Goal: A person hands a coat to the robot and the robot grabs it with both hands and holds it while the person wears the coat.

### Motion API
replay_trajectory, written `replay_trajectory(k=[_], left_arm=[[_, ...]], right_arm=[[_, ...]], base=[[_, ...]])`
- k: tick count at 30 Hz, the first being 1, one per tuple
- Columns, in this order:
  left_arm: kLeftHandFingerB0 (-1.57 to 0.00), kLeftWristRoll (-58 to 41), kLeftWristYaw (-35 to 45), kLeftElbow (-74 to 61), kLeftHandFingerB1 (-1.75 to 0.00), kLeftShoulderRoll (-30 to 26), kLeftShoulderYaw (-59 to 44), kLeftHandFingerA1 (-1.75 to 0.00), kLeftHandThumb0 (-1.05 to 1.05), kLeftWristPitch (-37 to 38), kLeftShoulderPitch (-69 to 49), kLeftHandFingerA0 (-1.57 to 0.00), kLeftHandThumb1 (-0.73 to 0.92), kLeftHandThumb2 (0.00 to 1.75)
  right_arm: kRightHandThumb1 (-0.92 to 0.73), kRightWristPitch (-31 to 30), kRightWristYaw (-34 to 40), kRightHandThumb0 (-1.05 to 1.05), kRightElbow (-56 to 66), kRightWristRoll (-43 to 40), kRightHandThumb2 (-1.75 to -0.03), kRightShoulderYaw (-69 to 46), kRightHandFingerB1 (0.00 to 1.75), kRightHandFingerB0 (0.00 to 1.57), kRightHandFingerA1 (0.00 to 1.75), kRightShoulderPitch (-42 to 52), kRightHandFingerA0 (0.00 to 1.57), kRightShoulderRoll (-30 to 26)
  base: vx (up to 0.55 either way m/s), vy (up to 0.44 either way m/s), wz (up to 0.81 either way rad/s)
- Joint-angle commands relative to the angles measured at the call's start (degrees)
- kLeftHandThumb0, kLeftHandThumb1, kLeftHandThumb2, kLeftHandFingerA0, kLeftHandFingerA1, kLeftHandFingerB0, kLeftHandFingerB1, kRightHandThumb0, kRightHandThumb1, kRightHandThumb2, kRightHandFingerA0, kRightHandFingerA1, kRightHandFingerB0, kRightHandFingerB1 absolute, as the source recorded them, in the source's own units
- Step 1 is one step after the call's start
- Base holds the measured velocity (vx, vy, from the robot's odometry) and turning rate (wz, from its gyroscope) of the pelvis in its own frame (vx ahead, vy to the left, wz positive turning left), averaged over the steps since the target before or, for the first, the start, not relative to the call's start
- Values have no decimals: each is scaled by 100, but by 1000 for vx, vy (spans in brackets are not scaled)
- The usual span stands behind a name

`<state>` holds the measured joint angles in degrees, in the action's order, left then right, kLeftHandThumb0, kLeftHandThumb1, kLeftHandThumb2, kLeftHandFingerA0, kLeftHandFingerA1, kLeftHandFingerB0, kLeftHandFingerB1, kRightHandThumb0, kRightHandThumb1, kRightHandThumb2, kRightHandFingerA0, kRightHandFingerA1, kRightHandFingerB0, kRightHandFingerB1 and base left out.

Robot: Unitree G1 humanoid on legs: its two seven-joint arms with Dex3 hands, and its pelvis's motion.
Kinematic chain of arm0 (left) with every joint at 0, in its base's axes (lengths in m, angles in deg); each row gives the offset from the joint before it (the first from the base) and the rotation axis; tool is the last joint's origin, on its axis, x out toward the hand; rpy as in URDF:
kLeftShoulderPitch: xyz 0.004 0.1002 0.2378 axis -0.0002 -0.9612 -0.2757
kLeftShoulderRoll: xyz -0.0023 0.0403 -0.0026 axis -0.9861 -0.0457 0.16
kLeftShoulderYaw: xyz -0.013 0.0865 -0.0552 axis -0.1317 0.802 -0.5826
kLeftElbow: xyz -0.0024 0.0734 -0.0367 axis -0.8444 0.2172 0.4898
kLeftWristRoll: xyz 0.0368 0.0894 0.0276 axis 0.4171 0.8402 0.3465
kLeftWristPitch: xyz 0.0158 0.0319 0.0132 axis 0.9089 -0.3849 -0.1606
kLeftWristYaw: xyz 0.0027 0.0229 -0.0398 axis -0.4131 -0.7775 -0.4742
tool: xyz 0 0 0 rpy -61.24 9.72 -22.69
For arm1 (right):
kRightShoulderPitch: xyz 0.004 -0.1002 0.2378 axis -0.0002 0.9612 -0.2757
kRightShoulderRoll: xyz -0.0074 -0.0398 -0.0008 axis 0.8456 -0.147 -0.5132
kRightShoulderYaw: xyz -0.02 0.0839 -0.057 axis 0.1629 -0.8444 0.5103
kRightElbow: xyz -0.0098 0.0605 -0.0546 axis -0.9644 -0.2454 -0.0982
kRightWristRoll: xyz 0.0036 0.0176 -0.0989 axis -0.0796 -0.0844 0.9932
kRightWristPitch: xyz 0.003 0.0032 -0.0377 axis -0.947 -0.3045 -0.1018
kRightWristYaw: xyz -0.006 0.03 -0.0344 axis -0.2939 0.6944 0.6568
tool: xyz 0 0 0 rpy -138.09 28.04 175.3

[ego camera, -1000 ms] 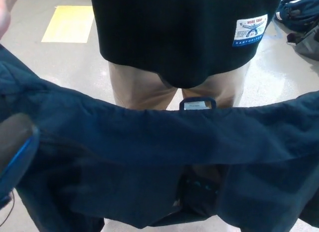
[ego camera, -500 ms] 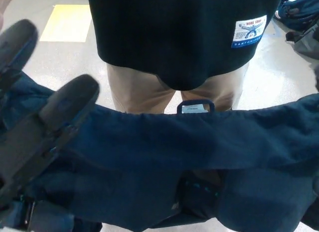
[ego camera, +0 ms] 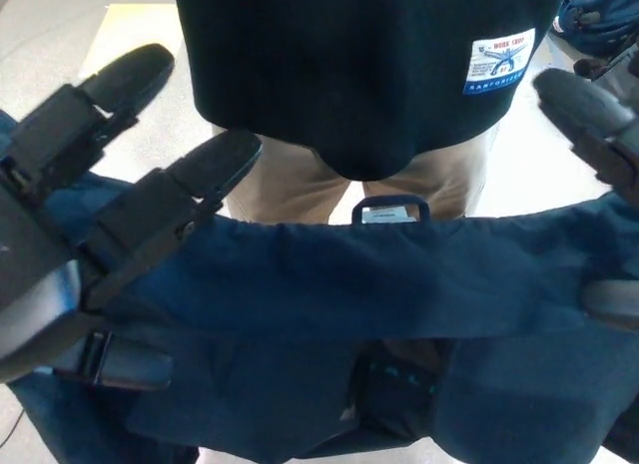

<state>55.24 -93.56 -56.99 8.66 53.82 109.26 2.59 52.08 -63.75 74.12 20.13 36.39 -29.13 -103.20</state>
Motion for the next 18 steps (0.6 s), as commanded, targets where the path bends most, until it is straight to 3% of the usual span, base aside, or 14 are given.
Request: replay_trajectory(k=[1,2,3,4,5,6,7,8,9,10,11,18], left_arm=[[0,754,1708,482,-3,-97,710,-13,-95,-1179,528,-3,60,96],[0,805,1690,509,-5,-57,740,-16,-93,-1183,500,-3,58,96],[0,898,1620,562,-7,-22,780,-21,-90,-1132,464,-5,57,96],[0,942,1602,587,-9,-7,807,-21,-89,-1117,456,-5,57,96],[0,964,1614,596,-9,3,830,-21,-89,-1130,460,-5,57,96],[0,1012,1638,607,-9,13,858,-26,-88,-1150,482,-1,70,64],[0,1033,1651,611,-9,17,872,-26,-88,-1163,494,-1,70,64],[0,1096,1696,632,-12,41,920,-20,-87,-1222,493,-2,57,97],[0,1136,1744,645,-12,52,955,-20,-87,-1268,498,-2,57,97],[0,1158,1748,672,-9,70,982,-26,-88,-1284,506,-1,72,62],[0,1196,1753,704,-10,100,1019,-17,-91,-1317,518,-4,59,98],[0,1221,2005,765,-13,178,1148,-15,-87,-1583,574,0,55,96]], right_arm=[[-74,-2159,-2224,-88,-392,1155,-63,1083,6,0,63,-943,99,-170],[-63,-2256,-2420,-95,-438,1334,-101,1245,2,0,61,-1048,88,-151],[-73,-2260,-2512,-88,-476,1516,-63,1373,13,0,47,-1081,73,-114],[-55,-2263,-2530,-84,-471,1581,-93,1423,11,0,53,-1077,44,-86],[-55,-2299,-2556,-84,-451,1618,-93,1466,11,0,53,-1084,44,-61],[-55,-2311,-2582,-84,-423,1634,-92,1507,11,0,44,-1084,17,-43],[-55,-2332,-2602,-84,-407,1650,-92,1535,11,0,44,-1092,17,-34],[-54,-2328,-2591,-83,-332,1616,-95,1593,11,0,27,-1067,1,18],[-54,-2370,-2621,-83,-283,1605,-95,1644,11,0,27,-1065,1,58],[-54,-2410,-2663,-83,-268,1637,-95,1696,12,0,25,-1086,1,78],[-54,-2435,-2681,-83,-287,1648,-93,1746,13,5,20,-1103,4,102],[-59,-2638,-3026,-92,-422,1893,-96,2111,7,3,10,-1324,1,139]], base=[[0,0,0],[0,0,0],[0,0,0],[0,0,0],[0,0,0],[0,0,0],[0,0,0],[0,0,0],[0,0,0],[0,0,0],[0,0,0],[0,0,0]])
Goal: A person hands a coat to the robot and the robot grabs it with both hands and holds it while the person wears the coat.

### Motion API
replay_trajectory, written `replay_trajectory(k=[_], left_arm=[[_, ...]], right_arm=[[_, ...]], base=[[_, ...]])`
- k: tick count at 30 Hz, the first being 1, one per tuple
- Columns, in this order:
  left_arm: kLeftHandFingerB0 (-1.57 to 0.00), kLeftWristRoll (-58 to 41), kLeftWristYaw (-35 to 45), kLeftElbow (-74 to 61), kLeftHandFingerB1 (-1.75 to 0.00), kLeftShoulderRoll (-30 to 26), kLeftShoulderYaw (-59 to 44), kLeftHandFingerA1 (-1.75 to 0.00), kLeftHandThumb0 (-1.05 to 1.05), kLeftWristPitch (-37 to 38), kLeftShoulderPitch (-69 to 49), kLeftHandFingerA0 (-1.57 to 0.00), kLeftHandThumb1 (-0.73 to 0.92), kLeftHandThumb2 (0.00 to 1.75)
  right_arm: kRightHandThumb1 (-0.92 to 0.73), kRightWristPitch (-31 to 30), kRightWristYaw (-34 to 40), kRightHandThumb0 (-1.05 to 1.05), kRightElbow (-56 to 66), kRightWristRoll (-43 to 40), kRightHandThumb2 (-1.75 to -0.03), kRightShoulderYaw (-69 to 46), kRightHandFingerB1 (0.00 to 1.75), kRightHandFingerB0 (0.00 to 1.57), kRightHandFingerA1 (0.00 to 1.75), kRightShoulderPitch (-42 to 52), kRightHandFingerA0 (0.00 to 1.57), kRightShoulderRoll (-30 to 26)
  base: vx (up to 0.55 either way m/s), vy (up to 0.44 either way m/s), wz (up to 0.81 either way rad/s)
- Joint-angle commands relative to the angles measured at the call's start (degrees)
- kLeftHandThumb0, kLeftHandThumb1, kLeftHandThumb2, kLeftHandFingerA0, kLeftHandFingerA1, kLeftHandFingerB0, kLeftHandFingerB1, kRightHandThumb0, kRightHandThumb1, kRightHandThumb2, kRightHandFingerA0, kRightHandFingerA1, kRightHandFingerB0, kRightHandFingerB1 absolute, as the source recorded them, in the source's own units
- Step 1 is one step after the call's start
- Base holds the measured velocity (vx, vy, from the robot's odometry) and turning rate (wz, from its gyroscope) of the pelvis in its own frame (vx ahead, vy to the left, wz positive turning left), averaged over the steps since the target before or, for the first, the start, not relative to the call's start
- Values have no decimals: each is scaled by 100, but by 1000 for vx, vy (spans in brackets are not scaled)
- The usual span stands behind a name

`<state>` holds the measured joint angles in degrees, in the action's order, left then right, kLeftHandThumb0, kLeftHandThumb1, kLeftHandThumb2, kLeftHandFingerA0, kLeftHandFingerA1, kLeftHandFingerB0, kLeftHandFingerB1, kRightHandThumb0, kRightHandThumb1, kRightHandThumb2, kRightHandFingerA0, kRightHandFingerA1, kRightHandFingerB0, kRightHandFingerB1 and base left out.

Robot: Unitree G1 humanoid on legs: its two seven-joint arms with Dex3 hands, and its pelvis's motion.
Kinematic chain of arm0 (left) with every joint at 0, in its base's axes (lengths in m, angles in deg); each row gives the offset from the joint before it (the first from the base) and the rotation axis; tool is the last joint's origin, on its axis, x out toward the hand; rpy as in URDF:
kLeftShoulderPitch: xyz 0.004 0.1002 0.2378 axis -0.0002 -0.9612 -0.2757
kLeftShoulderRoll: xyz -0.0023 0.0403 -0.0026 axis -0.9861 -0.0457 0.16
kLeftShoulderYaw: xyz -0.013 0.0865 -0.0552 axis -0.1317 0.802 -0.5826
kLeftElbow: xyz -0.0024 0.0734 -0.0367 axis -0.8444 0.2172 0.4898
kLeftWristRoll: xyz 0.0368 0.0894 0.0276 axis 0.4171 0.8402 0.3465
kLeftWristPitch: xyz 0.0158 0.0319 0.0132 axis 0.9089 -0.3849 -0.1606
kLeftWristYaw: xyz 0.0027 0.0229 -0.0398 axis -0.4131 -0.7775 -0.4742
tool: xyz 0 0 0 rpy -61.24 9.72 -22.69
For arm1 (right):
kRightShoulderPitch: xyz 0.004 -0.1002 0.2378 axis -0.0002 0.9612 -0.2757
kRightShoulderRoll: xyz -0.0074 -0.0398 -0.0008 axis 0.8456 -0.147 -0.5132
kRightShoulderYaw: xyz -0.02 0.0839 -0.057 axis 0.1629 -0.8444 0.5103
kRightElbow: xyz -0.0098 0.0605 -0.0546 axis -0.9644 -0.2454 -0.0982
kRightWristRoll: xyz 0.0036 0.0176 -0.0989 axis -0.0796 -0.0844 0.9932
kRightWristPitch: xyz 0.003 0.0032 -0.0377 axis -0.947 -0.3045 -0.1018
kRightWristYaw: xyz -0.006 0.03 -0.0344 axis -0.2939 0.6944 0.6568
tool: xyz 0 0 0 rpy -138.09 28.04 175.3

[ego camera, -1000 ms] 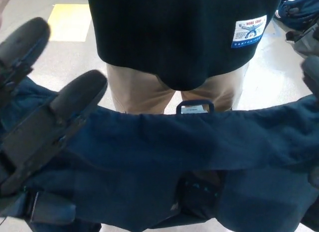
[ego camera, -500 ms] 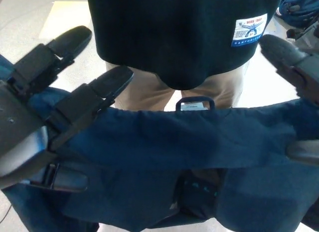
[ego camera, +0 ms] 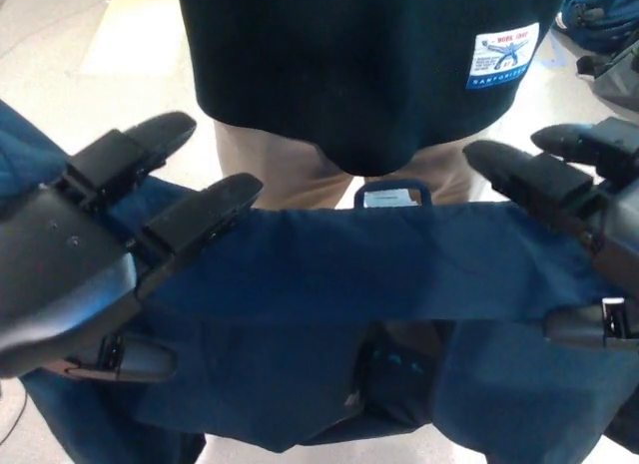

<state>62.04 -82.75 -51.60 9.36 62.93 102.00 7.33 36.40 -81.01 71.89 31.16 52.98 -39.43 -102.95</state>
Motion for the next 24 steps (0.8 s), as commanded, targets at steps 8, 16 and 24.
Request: replay_trajectory(k=[8,16,24], left_arm=[[0,663,1232,289,-7,214,382,-7,-94,-1056,179,0,60,95],[0,779,1463,426,-6,368,488,-6,-96,-1165,369,-1,61,96],[0,1068,1350,763,-11,561,696,-13,-89,-1161,713,-1,56,94]], right_arm=[[-63,-1115,-1553,-97,-609,1254,-97,828,10,8,1,-449,2,217],[-54,-1402,-2003,-83,-943,1685,-96,1066,14,0,28,-731,0,469],[-72,-1275,-1895,-88,-1365,2224,-62,1155,8,0,35,-975,23,642]], base=[[0,0,0],[0,0,0],[0,0,0]])
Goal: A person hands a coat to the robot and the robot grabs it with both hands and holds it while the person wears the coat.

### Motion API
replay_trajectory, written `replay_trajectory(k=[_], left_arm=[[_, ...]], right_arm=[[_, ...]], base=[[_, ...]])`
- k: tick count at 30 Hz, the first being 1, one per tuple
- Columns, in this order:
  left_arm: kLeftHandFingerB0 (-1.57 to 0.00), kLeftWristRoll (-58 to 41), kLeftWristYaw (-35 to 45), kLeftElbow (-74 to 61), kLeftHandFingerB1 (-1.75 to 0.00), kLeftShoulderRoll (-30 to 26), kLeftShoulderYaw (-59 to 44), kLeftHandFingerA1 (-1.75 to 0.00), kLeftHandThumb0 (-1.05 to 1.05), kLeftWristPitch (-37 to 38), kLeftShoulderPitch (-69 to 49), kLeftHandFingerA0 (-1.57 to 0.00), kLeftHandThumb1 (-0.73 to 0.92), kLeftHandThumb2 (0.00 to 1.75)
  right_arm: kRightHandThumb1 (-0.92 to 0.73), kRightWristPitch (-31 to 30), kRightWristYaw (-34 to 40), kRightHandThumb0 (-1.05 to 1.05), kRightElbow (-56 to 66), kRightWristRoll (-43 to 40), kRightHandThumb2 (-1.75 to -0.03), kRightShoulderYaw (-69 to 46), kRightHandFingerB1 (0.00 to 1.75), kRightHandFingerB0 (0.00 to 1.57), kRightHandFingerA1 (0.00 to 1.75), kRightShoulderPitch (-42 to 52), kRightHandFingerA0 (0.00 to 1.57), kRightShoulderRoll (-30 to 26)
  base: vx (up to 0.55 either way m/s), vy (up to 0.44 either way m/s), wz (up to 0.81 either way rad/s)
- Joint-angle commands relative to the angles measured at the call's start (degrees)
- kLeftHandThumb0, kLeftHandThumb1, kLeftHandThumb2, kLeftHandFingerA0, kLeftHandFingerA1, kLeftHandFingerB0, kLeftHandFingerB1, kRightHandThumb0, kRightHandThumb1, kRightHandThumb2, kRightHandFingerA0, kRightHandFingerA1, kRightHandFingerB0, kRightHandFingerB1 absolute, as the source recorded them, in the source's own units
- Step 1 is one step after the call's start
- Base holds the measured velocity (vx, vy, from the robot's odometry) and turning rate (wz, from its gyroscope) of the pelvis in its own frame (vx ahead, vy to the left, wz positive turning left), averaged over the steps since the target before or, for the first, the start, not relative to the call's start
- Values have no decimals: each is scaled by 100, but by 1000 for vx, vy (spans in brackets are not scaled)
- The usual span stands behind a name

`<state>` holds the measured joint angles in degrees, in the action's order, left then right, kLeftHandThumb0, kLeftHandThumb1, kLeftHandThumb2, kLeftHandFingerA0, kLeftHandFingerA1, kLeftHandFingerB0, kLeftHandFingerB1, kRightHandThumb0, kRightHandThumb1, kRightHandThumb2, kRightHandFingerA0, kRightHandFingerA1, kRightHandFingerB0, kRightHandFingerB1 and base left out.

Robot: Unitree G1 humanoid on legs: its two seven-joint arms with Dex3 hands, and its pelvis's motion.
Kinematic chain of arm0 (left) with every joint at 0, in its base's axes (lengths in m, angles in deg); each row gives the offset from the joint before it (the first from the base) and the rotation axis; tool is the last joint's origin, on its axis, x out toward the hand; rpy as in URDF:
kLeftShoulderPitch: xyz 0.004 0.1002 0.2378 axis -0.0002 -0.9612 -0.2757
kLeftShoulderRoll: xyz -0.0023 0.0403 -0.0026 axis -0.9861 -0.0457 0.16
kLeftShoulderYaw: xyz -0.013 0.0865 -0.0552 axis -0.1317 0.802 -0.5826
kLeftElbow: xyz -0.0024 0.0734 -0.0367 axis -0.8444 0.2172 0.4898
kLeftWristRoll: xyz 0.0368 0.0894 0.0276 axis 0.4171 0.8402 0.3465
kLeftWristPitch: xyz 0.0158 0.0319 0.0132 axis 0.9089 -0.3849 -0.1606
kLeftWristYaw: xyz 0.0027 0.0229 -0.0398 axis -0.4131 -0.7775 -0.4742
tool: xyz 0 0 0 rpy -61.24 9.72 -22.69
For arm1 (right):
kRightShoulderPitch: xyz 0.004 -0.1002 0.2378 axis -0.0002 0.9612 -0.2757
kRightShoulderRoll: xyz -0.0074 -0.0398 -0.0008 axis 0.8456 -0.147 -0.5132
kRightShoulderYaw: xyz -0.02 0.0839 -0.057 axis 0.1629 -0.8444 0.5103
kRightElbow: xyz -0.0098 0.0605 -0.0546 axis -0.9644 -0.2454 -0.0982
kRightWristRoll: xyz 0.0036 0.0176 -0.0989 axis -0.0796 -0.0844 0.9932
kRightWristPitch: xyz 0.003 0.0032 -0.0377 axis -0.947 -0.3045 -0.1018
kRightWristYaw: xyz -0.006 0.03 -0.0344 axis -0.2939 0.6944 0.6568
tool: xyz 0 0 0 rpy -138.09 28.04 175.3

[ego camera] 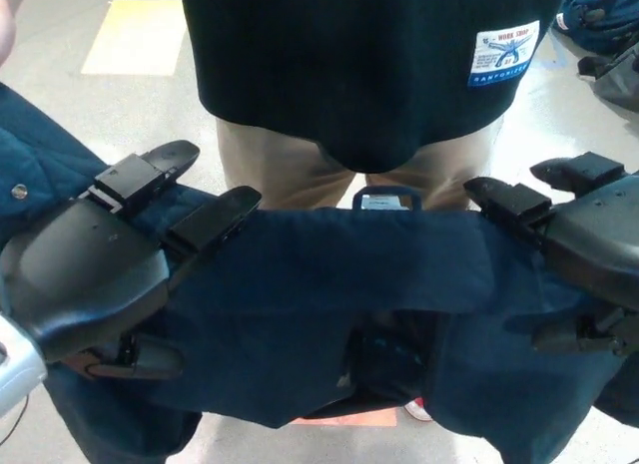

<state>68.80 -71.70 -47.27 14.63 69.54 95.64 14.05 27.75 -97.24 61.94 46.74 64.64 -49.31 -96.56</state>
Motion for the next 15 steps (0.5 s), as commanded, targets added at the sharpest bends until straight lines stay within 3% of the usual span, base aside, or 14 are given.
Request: replay_trajectory(k=[1,2,3,4,5,6,7,8,10,13,14,15], left_arm=[[0,450,195,360,-14,41,50,-19,-85,-495,67,-2,54,94],[0,526,123,396,-14,47,68,-19,-85,-453,100,-2,54,94],[0,606,82,455,-16,71,107,-26,-86,-449,180,-2,68,61],[0,682,53,499,-16,103,140,-24,-81,-467,251,-1,52,93],[0,738,39,524,-16,132,159,-24,-81,-491,299,-1,52,93],[0,764,27,545,-13,156,165,-27,-83,-508,327,-3,66,61],[0,788,13,569,-13,183,167,-27,-83,-527,356,-3,66,61],[0,833,80,559,-10,203,174,-22,-84,-584,391,-6,54,92],[0,926,-32,662,-4,310,140,-18,-92,-700,520,-9,58,91],[0,1136,-43,654,-8,380,102,-24,-86,-838,596,-14,54,90],[0,1235,-89,664,-11,391,95,-29,-83,-871,628,-8,63,60],[0,1283,-106,670,-11,401,91,-29,-83,-882,641,-8,63,60]], right_arm=[[-72,-404,-276,-89,-391,710,-62,-9,6,0,35,-14,24,19],[-72,-395,-287,-89,-415,766,-62,-10,6,0,35,-49,24,38],[-72,-431,-238,-89,-461,810,-62,-30,5,0,36,-92,26,105],[-59,-437,-214,-90,-510,837,-96,-43,4,0,48,-139,23,141],[-59,-420,-214,-90,-549,856,-96,-53,4,0,48,-174,23,158],[-60,-393,-214,-91,-571,879,-97,-62,3,0,46,-191,20,167],[-60,-360,-214,-91,-591,904,-97,-71,3,0,46,-207,20,173],[-60,-356,-238,-91,-610,925,-97,-73,3,0,46,-225,20,178],[-61,-368,-291,-92,-661,955,-97,-89,1,0,45,-289,19,188],[-61,-370,-321,-92,-699,1012,-97,-103,1,0,45,-338,19,201],[-75,-359,-301,-93,-712,1037,-63,-107,0,0,36,-347,30,196],[-75,-352,-295,-93,-718,1051,-63,-110,0,0,36,-350,30,198]], base=[[0,0,0],[0,0,0],[0,0,0],[0,0,0],[0,0,0],[0,0,0],[0,0,0],[0,0,0],[0,0,0],[0,0,0],[0,0,0],[0,0,0]])
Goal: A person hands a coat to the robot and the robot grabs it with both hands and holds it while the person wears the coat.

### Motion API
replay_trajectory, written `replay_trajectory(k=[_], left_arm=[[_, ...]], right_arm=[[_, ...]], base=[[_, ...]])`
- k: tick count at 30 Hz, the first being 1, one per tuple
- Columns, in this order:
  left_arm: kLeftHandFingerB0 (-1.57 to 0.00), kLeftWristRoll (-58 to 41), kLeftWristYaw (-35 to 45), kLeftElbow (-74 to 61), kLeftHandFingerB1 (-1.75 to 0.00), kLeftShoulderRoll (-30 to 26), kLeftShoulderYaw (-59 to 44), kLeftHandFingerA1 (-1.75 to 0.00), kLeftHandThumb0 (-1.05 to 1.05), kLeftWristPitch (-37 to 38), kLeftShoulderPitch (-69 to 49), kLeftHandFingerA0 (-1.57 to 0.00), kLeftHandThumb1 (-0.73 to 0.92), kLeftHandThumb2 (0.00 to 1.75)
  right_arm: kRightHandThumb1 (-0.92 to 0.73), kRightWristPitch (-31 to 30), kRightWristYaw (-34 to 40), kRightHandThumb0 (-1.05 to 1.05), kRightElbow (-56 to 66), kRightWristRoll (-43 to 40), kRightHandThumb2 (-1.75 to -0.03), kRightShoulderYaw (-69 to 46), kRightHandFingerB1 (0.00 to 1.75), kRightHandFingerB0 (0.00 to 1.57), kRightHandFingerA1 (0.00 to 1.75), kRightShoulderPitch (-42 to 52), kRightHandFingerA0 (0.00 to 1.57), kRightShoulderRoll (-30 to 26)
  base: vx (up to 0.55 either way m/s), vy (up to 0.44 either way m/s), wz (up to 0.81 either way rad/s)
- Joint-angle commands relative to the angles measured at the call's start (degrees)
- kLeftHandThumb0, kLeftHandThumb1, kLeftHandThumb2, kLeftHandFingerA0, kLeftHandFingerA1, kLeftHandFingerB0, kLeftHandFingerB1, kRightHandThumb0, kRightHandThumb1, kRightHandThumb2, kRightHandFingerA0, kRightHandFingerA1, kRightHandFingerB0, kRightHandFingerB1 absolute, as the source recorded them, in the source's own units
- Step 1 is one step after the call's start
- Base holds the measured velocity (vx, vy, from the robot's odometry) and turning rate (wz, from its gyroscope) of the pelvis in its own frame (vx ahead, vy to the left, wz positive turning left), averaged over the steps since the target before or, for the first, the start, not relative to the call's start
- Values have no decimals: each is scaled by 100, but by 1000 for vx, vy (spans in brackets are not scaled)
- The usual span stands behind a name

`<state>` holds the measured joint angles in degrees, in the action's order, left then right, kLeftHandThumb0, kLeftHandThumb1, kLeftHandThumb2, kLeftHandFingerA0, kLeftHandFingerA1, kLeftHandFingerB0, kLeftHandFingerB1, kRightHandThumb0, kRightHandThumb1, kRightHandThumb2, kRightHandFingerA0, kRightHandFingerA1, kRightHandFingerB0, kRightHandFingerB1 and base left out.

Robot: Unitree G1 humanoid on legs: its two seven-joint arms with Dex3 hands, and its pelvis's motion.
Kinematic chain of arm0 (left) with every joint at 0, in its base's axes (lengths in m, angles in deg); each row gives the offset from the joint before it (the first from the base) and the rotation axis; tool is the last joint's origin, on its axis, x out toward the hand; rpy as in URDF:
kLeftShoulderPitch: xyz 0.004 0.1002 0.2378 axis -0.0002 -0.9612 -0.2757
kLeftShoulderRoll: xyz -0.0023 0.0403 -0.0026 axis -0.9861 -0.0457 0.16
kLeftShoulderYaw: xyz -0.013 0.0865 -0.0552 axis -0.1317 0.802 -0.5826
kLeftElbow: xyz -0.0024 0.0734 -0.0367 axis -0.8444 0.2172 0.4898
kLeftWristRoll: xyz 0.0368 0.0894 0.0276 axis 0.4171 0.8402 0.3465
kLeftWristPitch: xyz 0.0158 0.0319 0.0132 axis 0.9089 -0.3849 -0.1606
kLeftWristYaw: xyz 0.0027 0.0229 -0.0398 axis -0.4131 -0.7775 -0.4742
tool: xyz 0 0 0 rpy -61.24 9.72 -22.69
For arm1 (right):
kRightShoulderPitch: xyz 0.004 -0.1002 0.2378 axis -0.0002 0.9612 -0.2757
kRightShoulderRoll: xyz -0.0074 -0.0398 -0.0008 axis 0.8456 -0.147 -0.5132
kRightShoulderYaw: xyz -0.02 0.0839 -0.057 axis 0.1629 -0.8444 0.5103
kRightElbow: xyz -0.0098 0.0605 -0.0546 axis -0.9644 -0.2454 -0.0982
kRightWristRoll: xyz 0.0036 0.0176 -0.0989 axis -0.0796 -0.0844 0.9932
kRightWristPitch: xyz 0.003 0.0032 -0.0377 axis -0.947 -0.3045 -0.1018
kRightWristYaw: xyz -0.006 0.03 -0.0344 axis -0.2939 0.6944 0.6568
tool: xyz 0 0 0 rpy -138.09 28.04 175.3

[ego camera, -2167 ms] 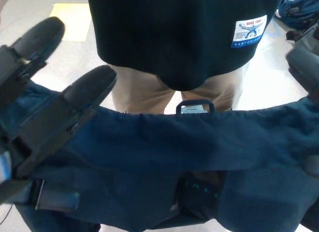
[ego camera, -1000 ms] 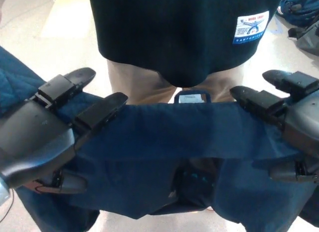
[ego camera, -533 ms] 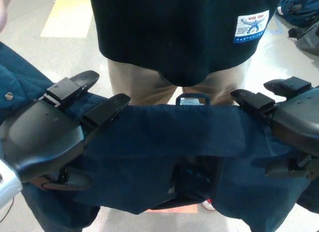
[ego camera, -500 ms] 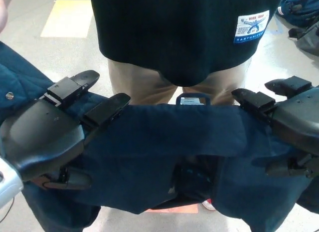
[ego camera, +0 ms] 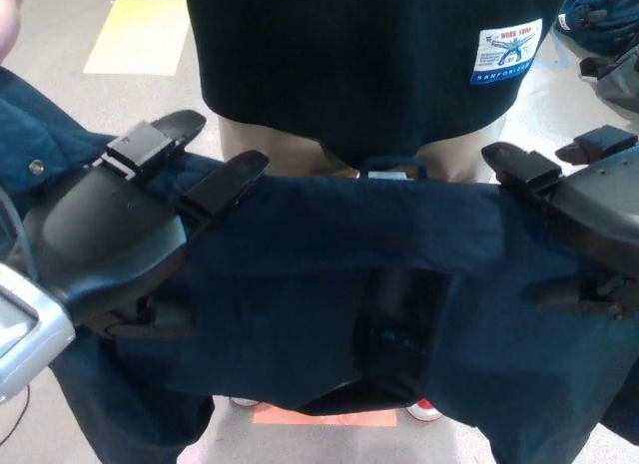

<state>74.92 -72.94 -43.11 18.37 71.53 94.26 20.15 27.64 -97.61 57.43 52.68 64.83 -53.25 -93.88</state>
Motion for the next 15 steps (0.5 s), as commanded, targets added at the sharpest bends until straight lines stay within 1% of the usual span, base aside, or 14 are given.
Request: replay_trajectory(k=[1,2,3,4,5,6,7,8,9,10,11,12,13,15], left_arm=[[0,708,-10,269,-11,41,-120,-29,-83,-760,58,-7,63,60],[0,752,1,255,-3,112,-175,-20,-89,-885,116,-11,56,89],[0,817,-40,262,-6,157,-206,-25,-86,-954,158,-14,54,89],[0,852,-118,288,-11,199,-225,-29,-82,-979,176,-8,61,59],[0,865,-191,313,-11,240,-243,-29,-82,-1000,186,-8,61,59],[0,917,-234,313,-11,266,-257,-29,-83,-1028,193,-10,61,59],[0,963,-248,315,-12,278,-263,-30,-83,-1054,206,-10,62,59],[0,1002,-250,321,-12,290,-266,-30,-83,-1073,219,-10,62,59],[-1,997,-310,354,-18,356,-297,-32,-85,-1133,238,-8,54,63],[0,1028,-352,384,-18,403,-314,-31,-83,-1176,252,-10,59,62],[0,1047,-360,392,-18,415,-317,-31,-83,-1184,255,-10,59,62],[-2,1068,-340,436,-13,439,-322,-33,-83,-1211,279,-7,48,78],[0,1057,-361,481,-16,459,-332,-31,-80,-1214,292,-9,58,59],[0,1100,-424,553,-13,461,-338,-31,-79,-1206,307,-9,59,58]], right_arm=[[-75,-337,-251,-94,-280,457,-63,-139,0,0,36,38,30,-70],[-60,-334,-266,-93,-285,429,-97,-166,0,0,46,15,20,-75],[-60,-328,-274,-94,-289,424,-97,-179,0,0,46,-3,21,-81],[-61,-327,-278,-94,-292,438,-98,-180,0,0,48,-14,24,-84],[-61,-326,-282,-94,-294,453,-98,-179,0,0,48,-24,24,-87],[-60,-327,-266,-94,-294,440,-98,-193,0,0,46,-23,21,-80],[-60,-327,-253,-94,-290,437,-98,-203,0,0,48,-17,24,-79],[-60,-324,-248,-94,-287,445,-98,-208,0,0,48,-11,24,-80],[-60,-320,-243,-93,-296,473,-97,-206,1,0,48,-16,24,-84],[-59,-324,-236,-92,-305,484,-98,-211,3,0,46,-17,21,-76],[-59,-326,-234,-92,-307,485,-98,-214,3,0,46,-16,21,-71],[-75,-311,-208,-95,-325,486,-63,-220,1,0,36,-11,30,-73],[-59,-304,-201,-92,-331,491,-98,-223,3,0,46,-11,21,-74],[-59,-298,-192,-92,-346,503,-98,-226,3,0,46,-16,22,-71]], base=[[0,0,0],[0,0,0],[0,0,0],[0,0,0],[0,0,0],[0,0,0],[0,0,0],[0,0,0],[0,0,0],[0,0,0],[0,0,0],[0,0,0],[0,0,0],[0,0,0]])
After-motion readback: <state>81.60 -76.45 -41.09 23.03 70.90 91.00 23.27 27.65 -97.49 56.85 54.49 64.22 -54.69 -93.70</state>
